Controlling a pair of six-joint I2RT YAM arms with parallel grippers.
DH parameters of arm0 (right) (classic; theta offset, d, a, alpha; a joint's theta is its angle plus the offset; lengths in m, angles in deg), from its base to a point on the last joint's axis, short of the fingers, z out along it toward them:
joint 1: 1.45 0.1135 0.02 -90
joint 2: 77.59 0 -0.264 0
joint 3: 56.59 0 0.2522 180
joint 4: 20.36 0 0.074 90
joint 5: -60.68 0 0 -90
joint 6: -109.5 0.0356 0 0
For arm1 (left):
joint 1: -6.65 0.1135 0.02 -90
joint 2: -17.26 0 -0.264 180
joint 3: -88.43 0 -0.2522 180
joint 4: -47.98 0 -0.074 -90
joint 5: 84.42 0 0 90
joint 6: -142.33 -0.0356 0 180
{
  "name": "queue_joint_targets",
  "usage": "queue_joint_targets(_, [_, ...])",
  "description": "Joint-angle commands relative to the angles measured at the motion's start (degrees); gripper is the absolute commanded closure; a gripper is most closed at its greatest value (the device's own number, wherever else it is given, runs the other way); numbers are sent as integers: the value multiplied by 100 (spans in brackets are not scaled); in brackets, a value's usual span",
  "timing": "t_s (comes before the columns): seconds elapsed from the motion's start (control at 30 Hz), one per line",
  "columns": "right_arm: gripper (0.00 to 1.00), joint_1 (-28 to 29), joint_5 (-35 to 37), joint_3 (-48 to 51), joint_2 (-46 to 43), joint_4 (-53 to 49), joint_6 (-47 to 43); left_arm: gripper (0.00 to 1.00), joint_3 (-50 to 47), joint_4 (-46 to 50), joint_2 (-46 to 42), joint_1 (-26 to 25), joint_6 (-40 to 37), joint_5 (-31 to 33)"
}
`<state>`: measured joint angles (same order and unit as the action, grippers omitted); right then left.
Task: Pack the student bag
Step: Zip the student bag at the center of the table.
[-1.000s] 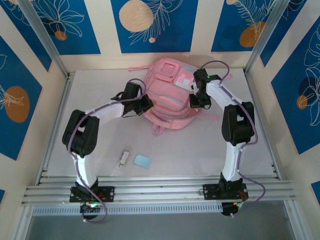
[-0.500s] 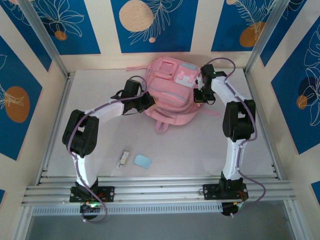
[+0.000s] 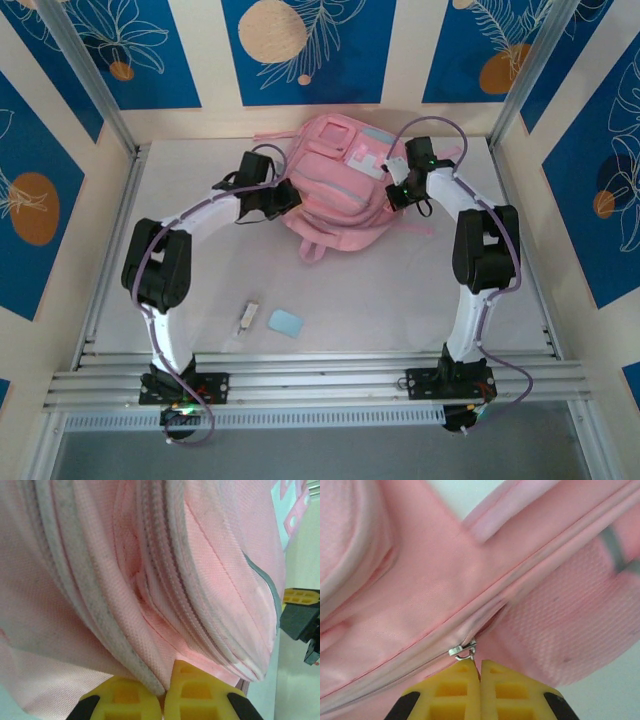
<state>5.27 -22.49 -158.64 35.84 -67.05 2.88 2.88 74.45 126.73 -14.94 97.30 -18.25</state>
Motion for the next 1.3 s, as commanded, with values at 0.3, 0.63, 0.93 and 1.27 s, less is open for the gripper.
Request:
queue_joint_targets(0.3, [100,-311,1976,-539,182,20,428,100,68,526,-400,488,-437,243])
queue_joint_targets(0.63, [100,-936,1344,-1578,757,-455,631,100,191,777,-539,742,-652,279])
queue_joint_targets(0.93, [92,-561,577,-1335,415,-867,974,100,164,638,-475,588,-509,-82])
queue_joint_targets(1.27, [54,249,-572,-521,-558,-883,2494,100,-335,-487,-505,153,315,-118])
